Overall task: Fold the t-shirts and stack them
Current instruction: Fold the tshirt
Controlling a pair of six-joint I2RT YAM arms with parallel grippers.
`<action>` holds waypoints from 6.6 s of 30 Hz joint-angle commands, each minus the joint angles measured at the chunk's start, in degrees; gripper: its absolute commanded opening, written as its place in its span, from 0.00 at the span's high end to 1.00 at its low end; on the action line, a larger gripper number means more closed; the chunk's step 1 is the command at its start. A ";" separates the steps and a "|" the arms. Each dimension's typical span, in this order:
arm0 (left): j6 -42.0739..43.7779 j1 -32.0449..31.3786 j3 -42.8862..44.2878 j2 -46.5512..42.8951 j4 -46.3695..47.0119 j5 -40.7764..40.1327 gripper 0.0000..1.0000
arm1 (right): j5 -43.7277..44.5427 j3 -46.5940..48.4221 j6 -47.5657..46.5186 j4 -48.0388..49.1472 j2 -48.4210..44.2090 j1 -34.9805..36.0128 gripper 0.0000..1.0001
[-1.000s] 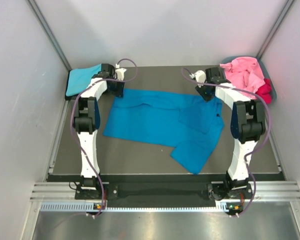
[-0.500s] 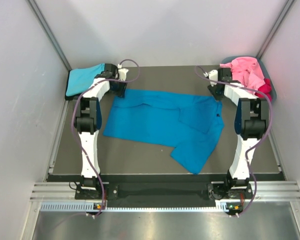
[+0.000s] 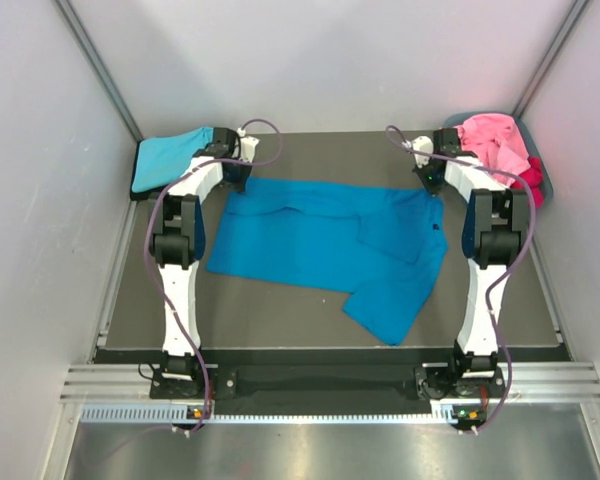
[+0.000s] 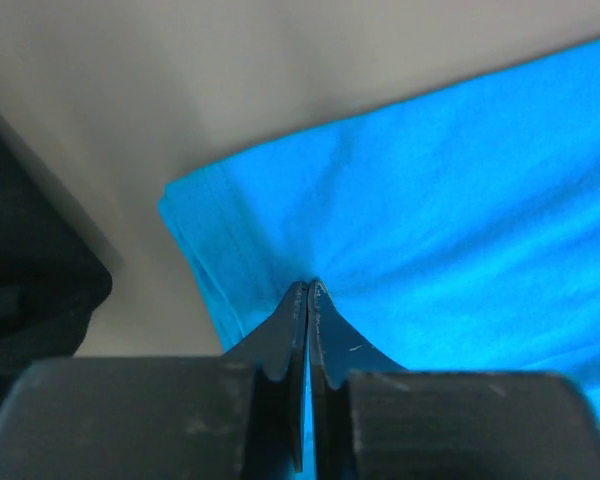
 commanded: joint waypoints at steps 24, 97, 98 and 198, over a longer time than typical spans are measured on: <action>-0.06 -3.77 7.66 -4.68 7.74 -12.42 0.66 | 2.39 26.55 -1.50 7.16 6.61 -2.12 0.54; 0.64 14.24 -36.47 -29.76 -16.34 16.67 0.56 | -19.41 -60.48 -31.56 -11.73 -53.98 18.80 1.00; 0.64 14.33 -36.55 -29.58 -16.17 16.49 0.56 | -19.50 -60.22 -31.03 -11.64 -53.72 18.98 1.00; -0.41 6.86 11.52 -1.89 -16.43 10.78 1.00 | -3.15 15.11 -10.02 5.14 -4.06 4.65 1.00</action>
